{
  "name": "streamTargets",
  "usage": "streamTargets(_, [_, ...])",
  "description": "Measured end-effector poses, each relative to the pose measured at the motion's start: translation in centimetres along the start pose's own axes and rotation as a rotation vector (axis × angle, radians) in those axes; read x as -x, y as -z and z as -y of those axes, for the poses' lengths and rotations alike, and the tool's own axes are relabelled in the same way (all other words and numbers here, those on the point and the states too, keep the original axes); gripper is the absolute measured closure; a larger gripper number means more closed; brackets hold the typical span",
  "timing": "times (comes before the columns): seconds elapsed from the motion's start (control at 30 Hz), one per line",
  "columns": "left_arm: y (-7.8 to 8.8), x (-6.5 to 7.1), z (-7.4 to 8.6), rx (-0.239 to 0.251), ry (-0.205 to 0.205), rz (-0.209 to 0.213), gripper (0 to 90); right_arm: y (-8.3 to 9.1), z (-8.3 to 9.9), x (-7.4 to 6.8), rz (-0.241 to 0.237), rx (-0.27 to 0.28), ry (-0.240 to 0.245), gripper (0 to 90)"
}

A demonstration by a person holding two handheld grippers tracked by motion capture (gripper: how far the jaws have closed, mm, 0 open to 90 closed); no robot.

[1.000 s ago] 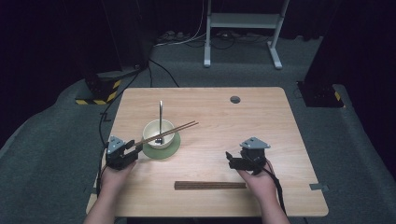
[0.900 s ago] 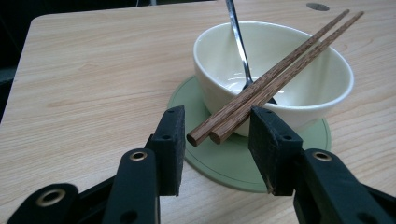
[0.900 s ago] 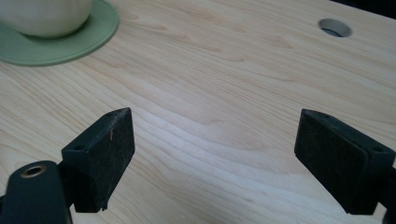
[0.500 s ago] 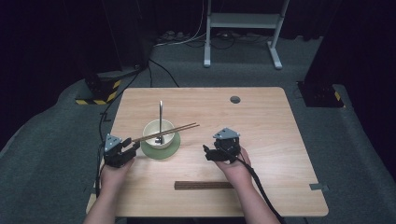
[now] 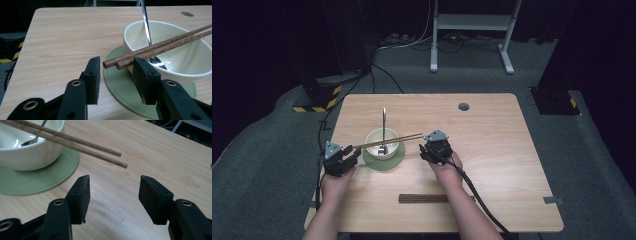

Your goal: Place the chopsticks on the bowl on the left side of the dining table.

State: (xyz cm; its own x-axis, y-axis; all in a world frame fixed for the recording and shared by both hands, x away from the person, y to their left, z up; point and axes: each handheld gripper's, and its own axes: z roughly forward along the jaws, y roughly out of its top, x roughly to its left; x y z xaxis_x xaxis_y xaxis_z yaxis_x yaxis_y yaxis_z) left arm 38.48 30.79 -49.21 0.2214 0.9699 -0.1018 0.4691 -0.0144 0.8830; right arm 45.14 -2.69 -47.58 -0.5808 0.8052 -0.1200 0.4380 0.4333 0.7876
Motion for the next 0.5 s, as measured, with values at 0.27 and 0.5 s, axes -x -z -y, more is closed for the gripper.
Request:
streamTargets(0.27, [-0.3, 0.0, -0.1, 0.016, 0.005, 0.001, 60.6, -1.5, -0.7, -0.6, -0.005, 0.035, -0.033, 57.0])
streamTargets(0.5, [-0.4, 0.0, -0.1, 0.023, 0.003, 0.004, 61.3, -1.6, -0.7, -1.5, 0.0, 0.041, -0.032, 55.7])
